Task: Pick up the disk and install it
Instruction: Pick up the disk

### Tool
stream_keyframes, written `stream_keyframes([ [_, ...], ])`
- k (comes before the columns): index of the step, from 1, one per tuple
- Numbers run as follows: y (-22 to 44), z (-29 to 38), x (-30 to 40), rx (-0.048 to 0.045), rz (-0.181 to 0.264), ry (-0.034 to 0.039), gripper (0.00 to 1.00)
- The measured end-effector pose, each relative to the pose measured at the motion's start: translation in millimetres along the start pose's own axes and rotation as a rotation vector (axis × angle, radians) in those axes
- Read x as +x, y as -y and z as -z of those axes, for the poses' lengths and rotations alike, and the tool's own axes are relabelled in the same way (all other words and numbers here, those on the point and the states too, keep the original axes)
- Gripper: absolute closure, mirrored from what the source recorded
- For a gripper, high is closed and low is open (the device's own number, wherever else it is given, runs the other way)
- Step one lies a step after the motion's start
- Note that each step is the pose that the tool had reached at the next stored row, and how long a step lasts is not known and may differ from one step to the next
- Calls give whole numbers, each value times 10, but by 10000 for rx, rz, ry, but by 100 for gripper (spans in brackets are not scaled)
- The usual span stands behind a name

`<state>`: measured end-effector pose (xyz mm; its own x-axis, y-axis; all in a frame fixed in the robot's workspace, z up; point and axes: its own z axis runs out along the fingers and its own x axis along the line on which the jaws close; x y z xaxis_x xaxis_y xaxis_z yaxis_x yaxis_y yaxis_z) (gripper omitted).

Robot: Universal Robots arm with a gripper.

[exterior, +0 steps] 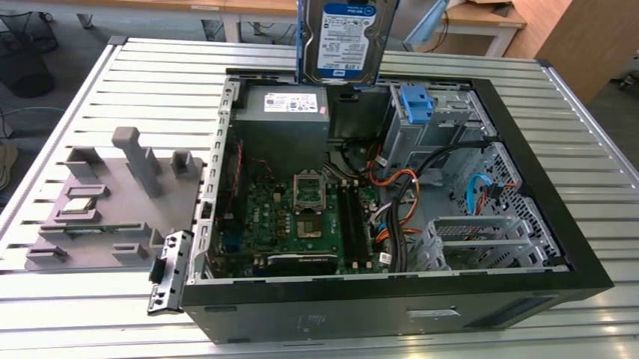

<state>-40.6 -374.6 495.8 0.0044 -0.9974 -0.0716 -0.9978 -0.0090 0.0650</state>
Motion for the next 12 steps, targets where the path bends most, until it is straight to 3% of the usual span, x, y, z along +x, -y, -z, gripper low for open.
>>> stream_keyframes([
  [8,134,9,1,0,0,-1,65],
  [12,144,10,1,0,0,0,65],
])
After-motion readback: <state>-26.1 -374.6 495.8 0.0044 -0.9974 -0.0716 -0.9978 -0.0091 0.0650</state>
